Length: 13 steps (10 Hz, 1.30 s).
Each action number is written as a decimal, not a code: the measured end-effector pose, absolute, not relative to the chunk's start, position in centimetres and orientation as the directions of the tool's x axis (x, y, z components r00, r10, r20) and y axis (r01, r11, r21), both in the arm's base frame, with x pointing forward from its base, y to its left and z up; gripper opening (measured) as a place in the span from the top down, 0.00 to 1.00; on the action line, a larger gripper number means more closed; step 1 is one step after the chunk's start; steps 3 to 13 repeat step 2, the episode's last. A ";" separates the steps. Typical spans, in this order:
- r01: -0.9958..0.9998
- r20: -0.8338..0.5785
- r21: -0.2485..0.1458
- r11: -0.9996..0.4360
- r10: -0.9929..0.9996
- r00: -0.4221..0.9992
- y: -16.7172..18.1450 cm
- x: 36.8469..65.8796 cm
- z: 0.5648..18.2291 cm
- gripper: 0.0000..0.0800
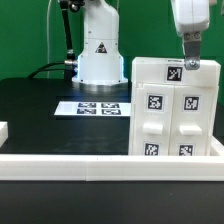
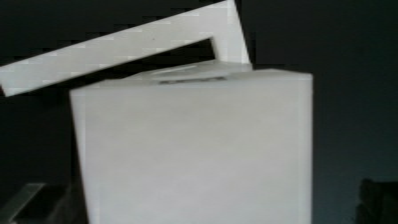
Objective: Assemble cabinet
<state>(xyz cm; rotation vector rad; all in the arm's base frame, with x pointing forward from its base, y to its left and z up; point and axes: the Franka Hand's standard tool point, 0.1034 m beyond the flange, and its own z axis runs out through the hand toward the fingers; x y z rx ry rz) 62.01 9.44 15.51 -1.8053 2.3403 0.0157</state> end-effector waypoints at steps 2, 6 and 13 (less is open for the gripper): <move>-0.961 -0.160 -0.103 0.258 -0.957 -0.240 9.6 62.0 15.5 0.00; -0.961 -0.160 -0.103 0.258 -0.957 -0.240 9.6 62.0 15.5 0.00; -0.961 -0.160 -0.103 0.258 -0.957 -0.240 9.6 62.0 15.5 0.00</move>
Offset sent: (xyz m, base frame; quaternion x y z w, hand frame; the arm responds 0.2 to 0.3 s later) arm 0.0000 0.0000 0.0000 0.0000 0.0000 0.0000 1.0000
